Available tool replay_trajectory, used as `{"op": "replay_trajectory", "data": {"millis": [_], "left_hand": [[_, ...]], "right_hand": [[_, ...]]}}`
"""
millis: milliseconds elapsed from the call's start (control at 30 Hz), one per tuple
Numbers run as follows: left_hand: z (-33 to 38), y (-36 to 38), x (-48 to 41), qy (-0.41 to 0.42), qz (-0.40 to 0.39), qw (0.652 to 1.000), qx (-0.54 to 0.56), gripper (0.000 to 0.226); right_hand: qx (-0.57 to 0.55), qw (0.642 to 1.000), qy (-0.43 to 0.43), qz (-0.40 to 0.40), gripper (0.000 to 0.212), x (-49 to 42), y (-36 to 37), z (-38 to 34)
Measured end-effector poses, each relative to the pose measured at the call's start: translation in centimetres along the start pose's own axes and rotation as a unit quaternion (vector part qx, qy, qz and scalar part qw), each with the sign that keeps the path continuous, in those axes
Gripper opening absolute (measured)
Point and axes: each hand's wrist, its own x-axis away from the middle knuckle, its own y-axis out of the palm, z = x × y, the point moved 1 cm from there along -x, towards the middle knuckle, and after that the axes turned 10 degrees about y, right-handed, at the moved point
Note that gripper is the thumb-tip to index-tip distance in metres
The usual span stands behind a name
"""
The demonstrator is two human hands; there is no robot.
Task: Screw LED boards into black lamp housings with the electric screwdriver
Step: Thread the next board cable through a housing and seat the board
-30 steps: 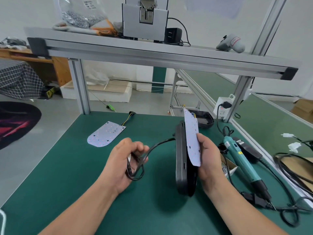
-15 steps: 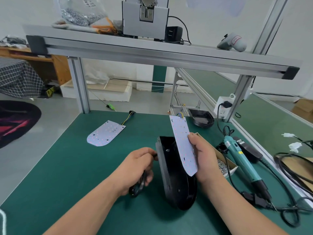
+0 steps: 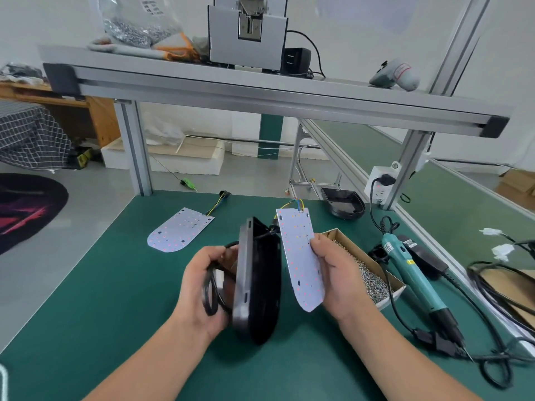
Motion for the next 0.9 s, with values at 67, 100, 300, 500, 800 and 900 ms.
{"op": "replay_trajectory", "data": {"millis": [67,100,300,500,800,900], "left_hand": [[0.4,-0.1,-0.4,0.009,0.014,0.998,0.054,0.035],[0.5,-0.2,-0.5,0.019,0.035,0.997,0.060,0.031],[0.8,-0.7,-1.4,0.031,0.055,0.997,0.048,0.018],[0.9,-1.1,-1.4,0.060,0.065,0.994,0.059,0.018],[1.1,-1.0,-1.7,0.041,0.077,0.994,0.071,0.023],[1.0,-1.2,-1.9,0.036,0.076,0.994,0.076,0.022]], "right_hand": [[0.037,0.999,-0.017,0.013,0.012,-0.2,-0.5,-0.3],[0.063,0.997,-0.031,0.023,0.011,-0.3,-0.8,-0.4],[0.215,0.976,-0.026,-0.005,0.067,-0.6,-1.4,-0.7],[0.223,0.973,0.050,0.023,0.053,-0.7,-0.8,-1.1],[0.390,0.911,-0.098,0.091,0.042,-0.1,0.8,-2.0],[0.368,0.910,-0.171,0.084,0.057,0.4,2.2,-1.6]]}}
